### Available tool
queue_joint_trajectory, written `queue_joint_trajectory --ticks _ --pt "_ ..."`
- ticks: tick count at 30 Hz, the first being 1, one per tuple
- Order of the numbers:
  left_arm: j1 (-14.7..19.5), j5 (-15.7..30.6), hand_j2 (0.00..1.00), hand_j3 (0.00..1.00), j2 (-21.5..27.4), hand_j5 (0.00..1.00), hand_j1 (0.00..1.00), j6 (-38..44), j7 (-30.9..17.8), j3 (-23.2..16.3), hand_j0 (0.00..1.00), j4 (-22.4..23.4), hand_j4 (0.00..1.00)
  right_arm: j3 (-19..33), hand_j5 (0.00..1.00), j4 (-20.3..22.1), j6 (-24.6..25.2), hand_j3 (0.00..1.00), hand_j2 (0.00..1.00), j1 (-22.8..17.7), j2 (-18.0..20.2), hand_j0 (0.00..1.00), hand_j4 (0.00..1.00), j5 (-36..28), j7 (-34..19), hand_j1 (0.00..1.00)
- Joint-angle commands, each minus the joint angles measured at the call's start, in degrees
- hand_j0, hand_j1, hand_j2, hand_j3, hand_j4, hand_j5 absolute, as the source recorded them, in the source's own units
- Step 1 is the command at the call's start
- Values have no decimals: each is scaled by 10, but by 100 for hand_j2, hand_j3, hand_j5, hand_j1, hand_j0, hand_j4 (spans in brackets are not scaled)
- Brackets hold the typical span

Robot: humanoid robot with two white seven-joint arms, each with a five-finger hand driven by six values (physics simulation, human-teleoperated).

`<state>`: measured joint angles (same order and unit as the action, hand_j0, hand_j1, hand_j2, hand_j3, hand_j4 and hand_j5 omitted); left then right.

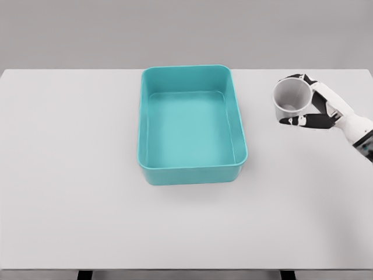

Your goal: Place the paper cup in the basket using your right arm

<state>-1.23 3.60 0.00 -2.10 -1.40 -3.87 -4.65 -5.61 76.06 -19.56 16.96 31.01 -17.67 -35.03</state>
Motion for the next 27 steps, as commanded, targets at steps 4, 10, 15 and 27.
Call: queue_joint_trajectory --ticks 4,10,15,27 --pt "0 0 100 100 0 100 100 0 0 0 100 0 100 -2 46 20 1 46 46 14 -2 46 46 22 0 46" --pt "0 0 100 100 0 100 100 0 0 0 100 0 100 -29 45 18 2 45 45 44 -6 45 45 43 0 45" --pt "0 0 100 100 0 100 100 0 0 0 100 0 100 -53 45 19 2 45 45 69 -10 45 45 64 0 45" --pt "0 0 100 100 0 100 100 1 0 0 100 0 100 -114 45 17 2 45 45 138 -37 45 45 135 0 45"
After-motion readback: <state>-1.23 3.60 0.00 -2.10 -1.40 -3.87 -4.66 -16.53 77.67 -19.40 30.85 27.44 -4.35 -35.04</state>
